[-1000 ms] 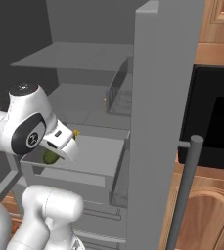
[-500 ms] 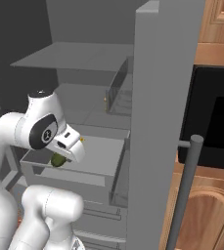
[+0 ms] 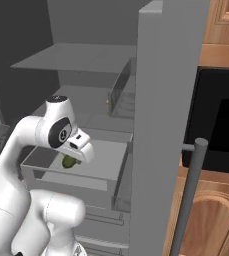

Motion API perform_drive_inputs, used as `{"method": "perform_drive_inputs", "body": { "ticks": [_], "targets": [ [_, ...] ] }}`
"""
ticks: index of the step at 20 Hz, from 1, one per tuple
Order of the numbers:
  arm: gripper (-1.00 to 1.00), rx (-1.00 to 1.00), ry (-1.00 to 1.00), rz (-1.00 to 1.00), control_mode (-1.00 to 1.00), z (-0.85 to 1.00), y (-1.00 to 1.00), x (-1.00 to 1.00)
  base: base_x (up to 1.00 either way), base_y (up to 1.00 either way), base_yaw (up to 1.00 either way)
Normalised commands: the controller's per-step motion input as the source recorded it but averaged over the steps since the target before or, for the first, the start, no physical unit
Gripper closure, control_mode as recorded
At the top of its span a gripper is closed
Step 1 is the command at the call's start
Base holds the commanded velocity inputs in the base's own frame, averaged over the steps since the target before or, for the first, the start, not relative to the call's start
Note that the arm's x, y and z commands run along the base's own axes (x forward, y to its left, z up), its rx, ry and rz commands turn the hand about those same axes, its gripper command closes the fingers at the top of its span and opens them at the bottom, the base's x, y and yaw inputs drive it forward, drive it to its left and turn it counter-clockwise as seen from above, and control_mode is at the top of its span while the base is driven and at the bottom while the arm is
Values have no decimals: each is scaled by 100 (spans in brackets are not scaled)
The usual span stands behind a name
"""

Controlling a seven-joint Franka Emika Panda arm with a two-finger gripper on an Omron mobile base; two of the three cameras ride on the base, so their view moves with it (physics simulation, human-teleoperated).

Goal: Place the lemon and cucumber inside the fridge drawer. Close the drawer after placing the vegetables.

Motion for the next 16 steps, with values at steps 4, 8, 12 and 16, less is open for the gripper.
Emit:
{"method": "perform_drive_inputs", "body": {
  "ticks": [4,8,12,16],
  "targets": [
    [100,0,6,1,-100,-33,0,55,0,0,0],
    [100,0,4,1,-100,-38,0,52,0,0,0],
    [100,0,4,1,-100,-35,0,54,0,0,0],
    [100,0,5,1,-100,-33,0,53,0,0,0]
  ]
}}
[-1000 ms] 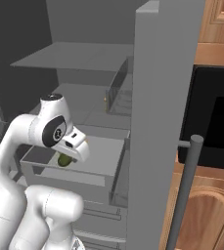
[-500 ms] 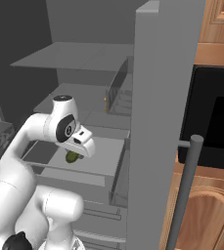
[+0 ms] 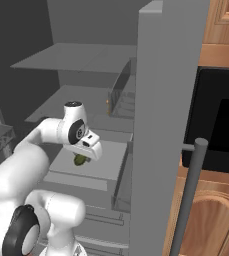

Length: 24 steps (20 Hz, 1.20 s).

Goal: Place the lemon and cucumber inside the fridge drawer. Close the drawer after placing the vegetables.

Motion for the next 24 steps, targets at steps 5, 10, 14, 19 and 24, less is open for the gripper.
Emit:
{"method": "perform_drive_inputs", "body": {
  "ticks": [5,10,14,19,24],
  "targets": [
    [100,0,4,3,-100,-44,0,28,0,0,0],
    [100,0,5,4,-100,-58,0,3,0,0,0],
    [100,0,10,3,-100,-58,0,3,0,0,0],
    [100,0,8,3,-100,-53,0,0,0,0,0],
    [100,0,5,4,-100,-27,0,-21,0,0,0]
  ]
}}
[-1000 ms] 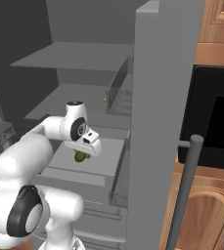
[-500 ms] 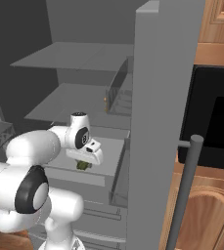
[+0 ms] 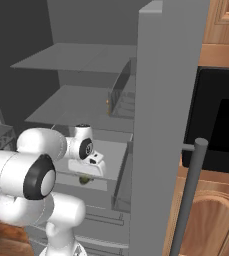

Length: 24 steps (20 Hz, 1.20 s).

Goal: Place the lemon and cucumber inside the fridge drawer. Close the drawer after placing the vegetables.

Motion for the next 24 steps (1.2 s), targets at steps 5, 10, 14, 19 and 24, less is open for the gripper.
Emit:
{"method": "perform_drive_inputs", "body": {
  "ticks": [5,10,14,19,24],
  "targets": [
    [100,0,4,3,-100,-4,0,-48,0,0,0],
    [100,0,5,2,-100,-8,-1,-58,0,0,0],
    [100,0,7,1,-100,-1,-2,-53,0,0,0],
    [100,0,11,0,-100,0,0,-20,0,0,0],
    [100,0,9,0,-100,-34,0,14,0,0,0]
  ]
}}
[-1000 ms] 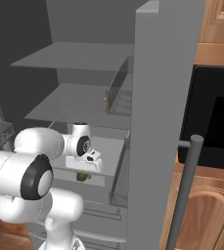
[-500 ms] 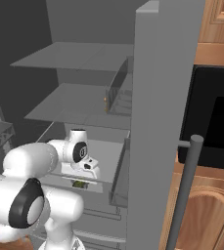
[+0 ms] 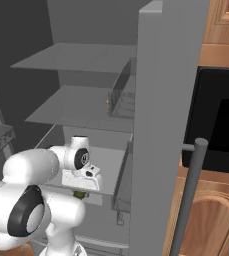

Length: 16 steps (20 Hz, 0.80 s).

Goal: Place the lemon and cucumber inside the fridge drawer. Close the drawer after placing the vegetables.

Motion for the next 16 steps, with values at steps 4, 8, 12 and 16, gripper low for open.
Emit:
{"method": "perform_drive_inputs", "body": {
  "ticks": [4,8,12,16],
  "targets": [
    [100,0,6,0,-100,-43,0,6,0,0,0],
    [-100,0,6,0,-100,-41,0,0,0,0,0],
    [-100,0,2,0,-100,-25,1,-3,0,0,0],
    [-100,0,0,0,-100,1,0,-6,0,0,0]
  ]
}}
